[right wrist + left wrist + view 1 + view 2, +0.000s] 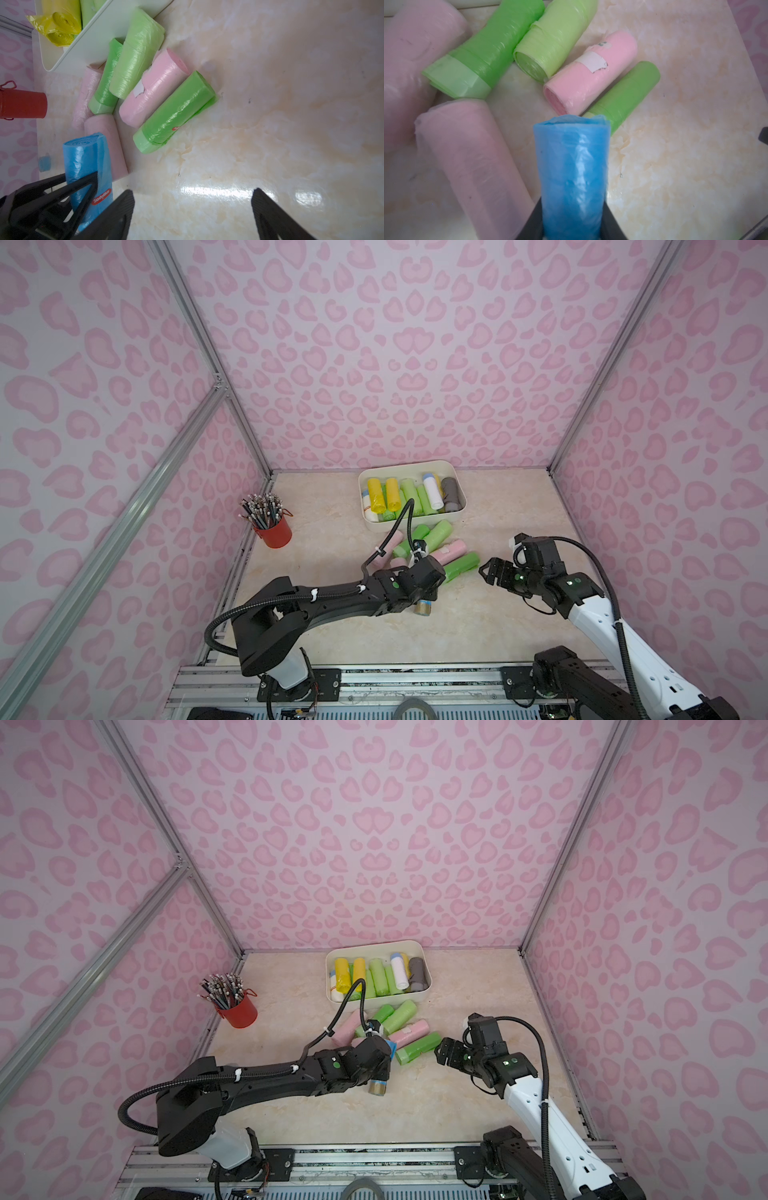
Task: Put the roll of trash bags into the storage box
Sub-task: Pick up the roll of trash bags from the center of the board, then place the roll of trash bags in the storage box.
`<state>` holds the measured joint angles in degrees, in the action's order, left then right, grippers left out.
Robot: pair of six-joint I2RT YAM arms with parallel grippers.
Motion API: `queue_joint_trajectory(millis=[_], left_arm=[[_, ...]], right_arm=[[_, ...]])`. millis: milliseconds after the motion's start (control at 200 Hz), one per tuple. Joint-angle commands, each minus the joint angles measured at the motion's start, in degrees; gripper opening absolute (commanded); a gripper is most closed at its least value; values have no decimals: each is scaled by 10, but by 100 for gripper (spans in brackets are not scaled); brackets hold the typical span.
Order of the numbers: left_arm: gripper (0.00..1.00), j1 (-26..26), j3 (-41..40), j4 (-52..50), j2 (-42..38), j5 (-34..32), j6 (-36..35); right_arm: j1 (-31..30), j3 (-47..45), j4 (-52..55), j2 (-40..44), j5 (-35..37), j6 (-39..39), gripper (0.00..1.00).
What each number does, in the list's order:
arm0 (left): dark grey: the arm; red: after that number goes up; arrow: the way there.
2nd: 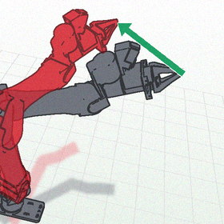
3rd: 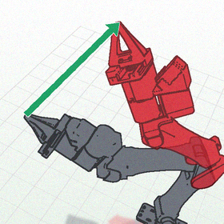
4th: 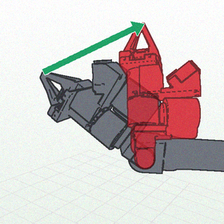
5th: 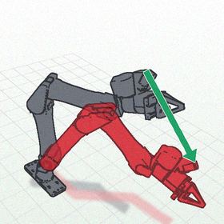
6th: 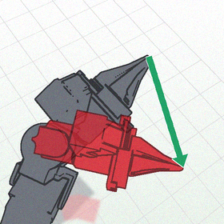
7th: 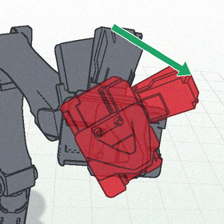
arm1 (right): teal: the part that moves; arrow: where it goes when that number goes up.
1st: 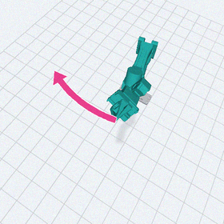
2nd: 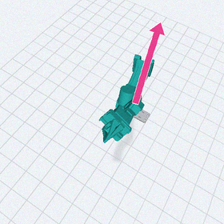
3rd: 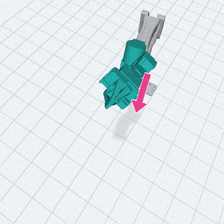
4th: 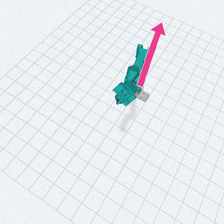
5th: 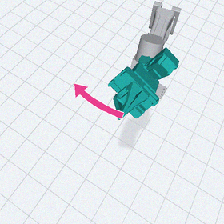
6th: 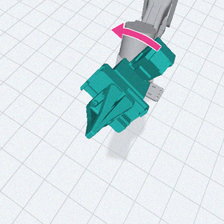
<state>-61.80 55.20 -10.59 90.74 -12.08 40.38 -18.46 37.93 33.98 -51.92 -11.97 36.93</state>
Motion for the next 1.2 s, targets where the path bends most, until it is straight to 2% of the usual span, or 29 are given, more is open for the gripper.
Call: queue_joint_trajectory(millis=[0, 540, 690, 1196], left_arm=[[30, 23, 9, 29, -16, 9, 1], [28, 158, 85, 61, -28, 35, -73], [28, 181, 119, 60, -13, 38, -95], [27, 246, 203, 94, 58, 83, -120]], right_arm=[[0, -3, 0, 1, 2, 6, 90], [0, 4, -49, -31, -30, 28, 90], [0, 27, -62, -54, -51, 28, 91], [0, 47, -86, -92, -54, 27, 91]])
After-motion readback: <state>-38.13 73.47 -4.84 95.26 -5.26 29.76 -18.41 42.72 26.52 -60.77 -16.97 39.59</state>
